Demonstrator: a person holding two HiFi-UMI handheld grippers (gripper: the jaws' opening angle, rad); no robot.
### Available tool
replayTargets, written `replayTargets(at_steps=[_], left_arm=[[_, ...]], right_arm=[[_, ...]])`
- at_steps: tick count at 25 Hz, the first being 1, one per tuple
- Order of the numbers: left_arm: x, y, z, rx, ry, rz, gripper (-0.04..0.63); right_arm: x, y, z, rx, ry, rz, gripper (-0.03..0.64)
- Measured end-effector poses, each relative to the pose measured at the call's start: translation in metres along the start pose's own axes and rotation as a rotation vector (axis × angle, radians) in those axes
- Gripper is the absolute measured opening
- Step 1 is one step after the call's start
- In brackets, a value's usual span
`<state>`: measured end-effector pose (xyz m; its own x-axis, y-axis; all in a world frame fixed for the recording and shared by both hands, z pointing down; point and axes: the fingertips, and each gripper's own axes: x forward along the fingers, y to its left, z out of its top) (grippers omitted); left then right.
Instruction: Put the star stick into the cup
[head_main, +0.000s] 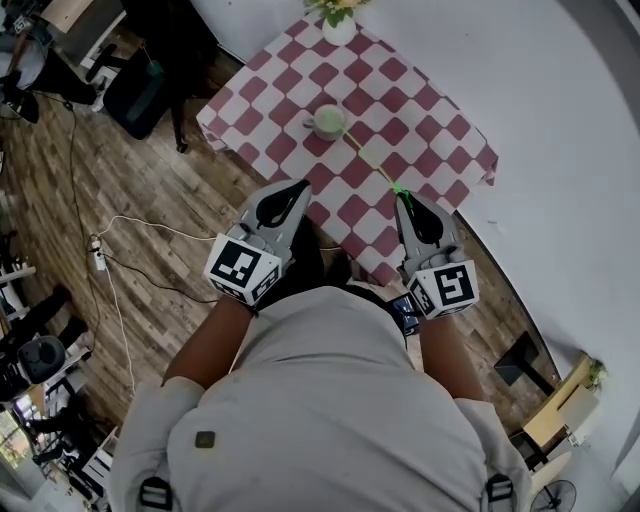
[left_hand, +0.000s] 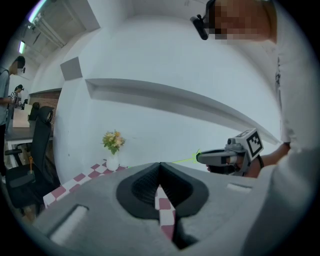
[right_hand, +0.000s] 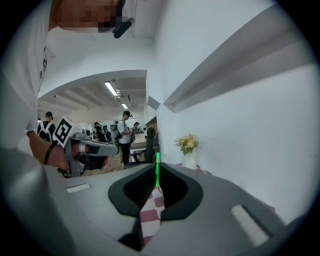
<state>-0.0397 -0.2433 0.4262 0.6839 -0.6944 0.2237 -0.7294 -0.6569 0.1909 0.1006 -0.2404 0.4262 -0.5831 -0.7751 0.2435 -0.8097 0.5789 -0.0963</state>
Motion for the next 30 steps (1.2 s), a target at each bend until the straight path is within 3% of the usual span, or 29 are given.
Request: replayTargets(at_steps=[17,30], left_arm=[[0.029,0.075,-0.02,-0.069,0.082,-0.018,0.005],[0.056,0.106,-0.032,-0.104,0.128,-0.05,0.005]], right_arm=[[0.071,-0.028,-0.051,0.043,0.204,-0.058,0.029],[0.117,-0.039,-0.092,0.071,0.339,-0.053,0.029]])
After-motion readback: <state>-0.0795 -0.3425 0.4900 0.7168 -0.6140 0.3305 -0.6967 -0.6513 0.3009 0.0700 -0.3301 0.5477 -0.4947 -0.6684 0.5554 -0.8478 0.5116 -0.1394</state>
